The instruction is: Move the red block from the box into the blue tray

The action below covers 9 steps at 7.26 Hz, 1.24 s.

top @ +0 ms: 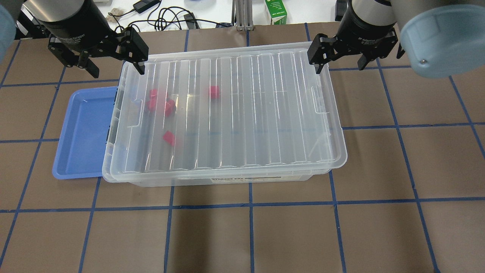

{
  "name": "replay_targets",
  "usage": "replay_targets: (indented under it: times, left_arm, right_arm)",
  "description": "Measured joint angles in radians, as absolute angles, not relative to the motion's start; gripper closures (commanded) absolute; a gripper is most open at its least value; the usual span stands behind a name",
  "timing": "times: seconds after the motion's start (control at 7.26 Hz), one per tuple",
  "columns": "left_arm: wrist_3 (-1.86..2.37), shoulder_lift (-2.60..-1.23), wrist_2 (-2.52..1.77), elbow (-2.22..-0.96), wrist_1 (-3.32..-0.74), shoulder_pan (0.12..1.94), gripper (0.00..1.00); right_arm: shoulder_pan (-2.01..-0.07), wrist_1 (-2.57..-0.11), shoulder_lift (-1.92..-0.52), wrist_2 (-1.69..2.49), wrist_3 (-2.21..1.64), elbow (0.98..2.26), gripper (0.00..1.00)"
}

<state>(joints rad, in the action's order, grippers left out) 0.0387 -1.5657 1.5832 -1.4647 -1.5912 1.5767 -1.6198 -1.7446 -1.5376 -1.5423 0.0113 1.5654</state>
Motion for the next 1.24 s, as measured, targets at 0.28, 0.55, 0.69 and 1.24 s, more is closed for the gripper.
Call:
replay_targets:
  times: [0.28, 0.55, 0.69, 1.24]
  left_arm:
    - [0.038, -1.56, 1.589, -1.467, -1.591, 1.577, 0.0]
    - [0.038, -1.557, 1.585, -1.468, -1.591, 1.577, 0.0]
    - [0.038, -1.555, 1.585, -1.468, -1.591, 1.578, 0.0]
    - [0.038, -1.551, 1.589, -1.469, -1.591, 1.582, 0.0]
  right_arm:
    - [-1.592, -1.784, -1.473, -1.541, 0.064, 1.579, 0.0]
    - [-1.586, -1.84, -1.377, -1.544, 0.078, 1.599, 0.0]
    - [-1.585, -1.856, -1.352, -1.545, 0.081, 1.619, 0.0]
    - [-1.552, -1.95, -1.347, -1.579, 0.113, 1.706, 0.0]
